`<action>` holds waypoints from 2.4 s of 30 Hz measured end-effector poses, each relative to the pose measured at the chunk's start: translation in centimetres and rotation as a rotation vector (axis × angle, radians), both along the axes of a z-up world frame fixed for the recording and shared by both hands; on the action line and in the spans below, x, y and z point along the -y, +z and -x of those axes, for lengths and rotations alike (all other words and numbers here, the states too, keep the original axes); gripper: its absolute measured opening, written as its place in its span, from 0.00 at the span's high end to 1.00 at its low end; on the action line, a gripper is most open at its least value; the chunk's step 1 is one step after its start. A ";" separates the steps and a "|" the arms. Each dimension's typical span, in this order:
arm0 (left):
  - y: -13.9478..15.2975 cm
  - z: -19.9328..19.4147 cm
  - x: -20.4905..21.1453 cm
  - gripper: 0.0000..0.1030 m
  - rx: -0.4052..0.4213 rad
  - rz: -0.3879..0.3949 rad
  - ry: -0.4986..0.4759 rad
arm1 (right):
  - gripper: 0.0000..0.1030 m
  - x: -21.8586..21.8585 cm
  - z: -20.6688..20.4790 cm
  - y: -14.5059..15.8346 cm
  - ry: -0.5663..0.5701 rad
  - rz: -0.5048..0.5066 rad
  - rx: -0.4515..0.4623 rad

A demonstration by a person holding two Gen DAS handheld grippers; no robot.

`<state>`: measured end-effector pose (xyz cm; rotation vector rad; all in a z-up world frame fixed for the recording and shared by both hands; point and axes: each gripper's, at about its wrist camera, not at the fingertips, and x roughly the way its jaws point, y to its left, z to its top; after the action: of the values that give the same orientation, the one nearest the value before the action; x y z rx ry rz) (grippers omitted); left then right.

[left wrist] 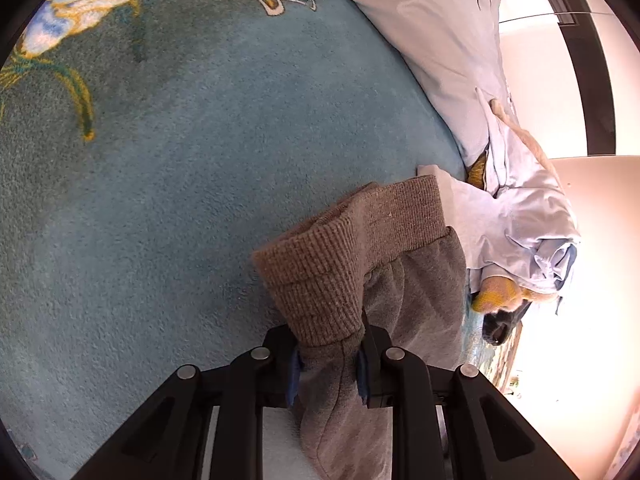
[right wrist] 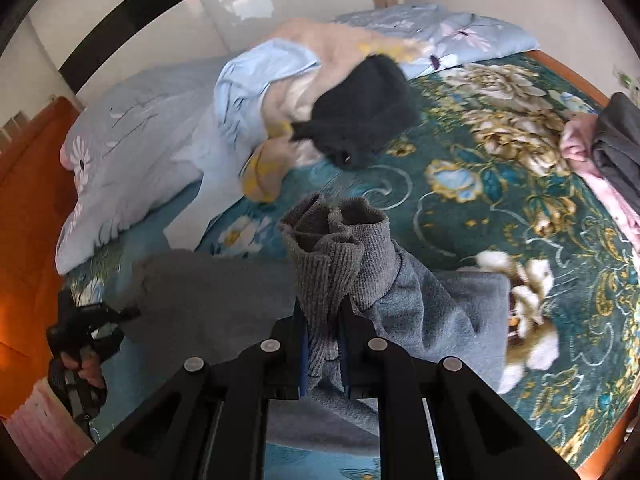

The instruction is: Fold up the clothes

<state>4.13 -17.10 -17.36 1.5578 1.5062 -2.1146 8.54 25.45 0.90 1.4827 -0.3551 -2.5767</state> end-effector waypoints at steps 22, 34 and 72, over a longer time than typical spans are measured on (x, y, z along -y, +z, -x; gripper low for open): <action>-1.5 0.7 -0.5 0.75 0.027 -0.059 0.032 | 0.53 7.7 -0.4 -8.6 0.214 0.000 0.242; 2.1 1.7 -2.9 0.82 -0.029 0.127 0.033 | 0.44 -15.1 -10.7 -3.8 -0.476 0.365 0.051; 12.3 -10.9 -46.7 0.35 -0.420 0.470 -1.321 | 0.44 -22.7 -22.3 -9.9 -0.774 0.582 0.079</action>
<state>15.05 29.65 -5.06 2.2340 -0.3292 -3.1615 30.83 48.17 -9.04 1.3791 -1.8101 -2.5038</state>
